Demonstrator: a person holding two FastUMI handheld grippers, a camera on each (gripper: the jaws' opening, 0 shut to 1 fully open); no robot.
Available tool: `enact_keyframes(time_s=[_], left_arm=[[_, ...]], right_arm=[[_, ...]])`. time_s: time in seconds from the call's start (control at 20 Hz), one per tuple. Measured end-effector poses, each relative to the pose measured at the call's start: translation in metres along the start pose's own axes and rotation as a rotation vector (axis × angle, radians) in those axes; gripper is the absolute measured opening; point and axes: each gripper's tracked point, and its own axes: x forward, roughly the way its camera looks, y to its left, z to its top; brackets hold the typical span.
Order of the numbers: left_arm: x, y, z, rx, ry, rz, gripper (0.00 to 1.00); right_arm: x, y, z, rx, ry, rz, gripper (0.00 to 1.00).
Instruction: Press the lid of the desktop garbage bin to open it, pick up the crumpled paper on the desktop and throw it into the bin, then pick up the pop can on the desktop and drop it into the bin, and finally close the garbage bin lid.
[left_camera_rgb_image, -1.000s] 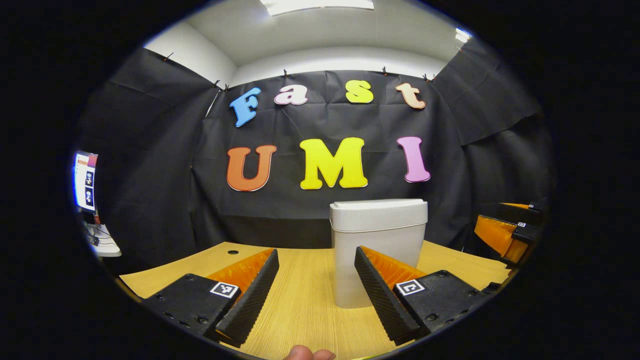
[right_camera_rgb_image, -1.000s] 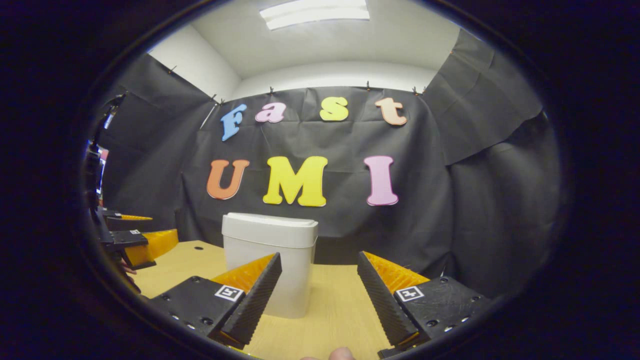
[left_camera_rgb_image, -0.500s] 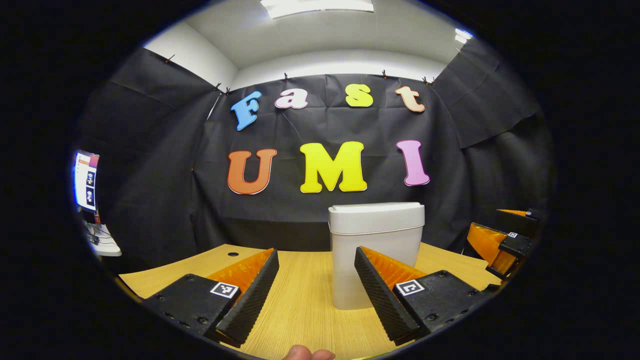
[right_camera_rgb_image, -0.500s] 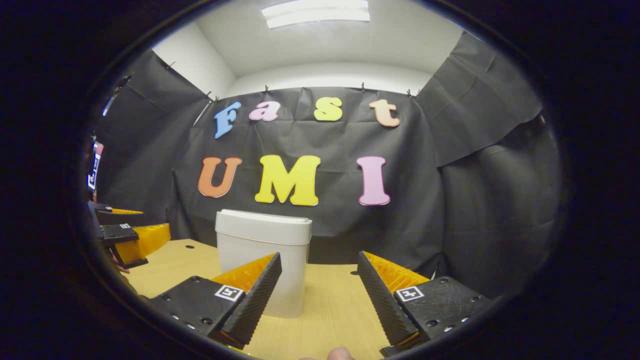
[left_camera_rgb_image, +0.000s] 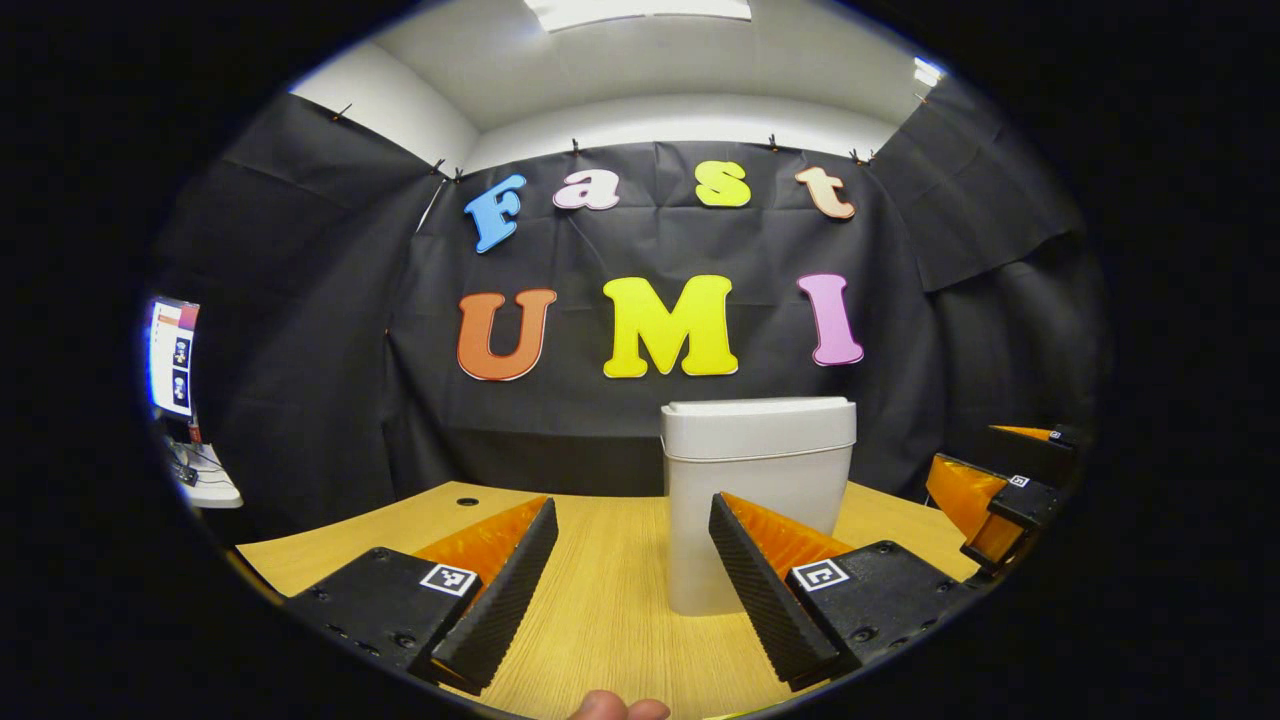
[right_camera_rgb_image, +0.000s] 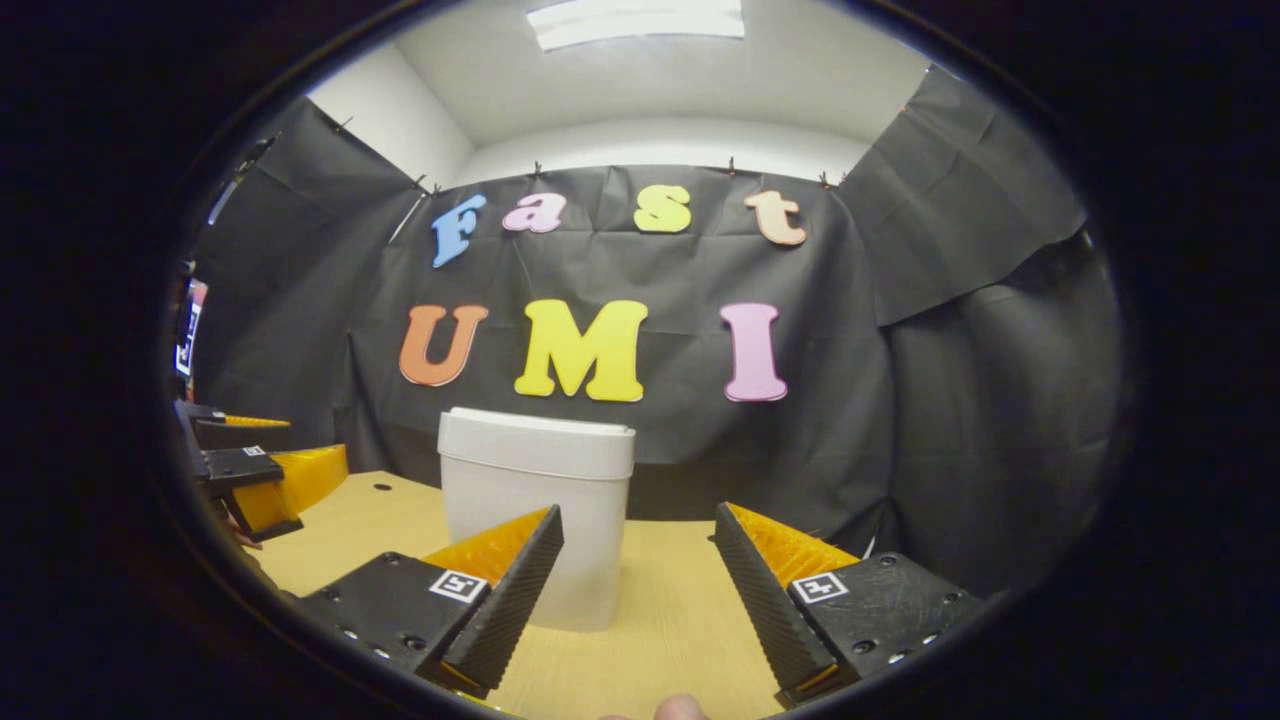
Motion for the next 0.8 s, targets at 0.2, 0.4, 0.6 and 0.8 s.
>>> enact_keyframes(time_s=[0.2, 0.4, 0.6, 0.8], left_arm=[[-0.0009, -0.0015, 0.0035, 0.009, -0.010, -0.002, 0.98], [0.0001, 0.0001, 0.0043, 0.005, -0.012, 0.003, 0.98], [-0.0020, -0.0010, 0.0053, 0.012, -0.013, 0.002, 0.98], [-0.0021, -0.0042, 0.0052, 0.017, -0.012, -0.002, 0.98]], right_arm=[[0.0000, -0.0035, 0.0007, 0.010, 0.005, -0.005, 0.94], [-0.0024, -0.0038, 0.0029, 0.008, 0.001, -0.008, 0.94], [-0.0042, -0.0030, 0.0041, 0.007, -0.004, -0.006, 0.94], [-0.0045, -0.0009, 0.0033, 0.004, 0.001, -0.002, 0.94]])
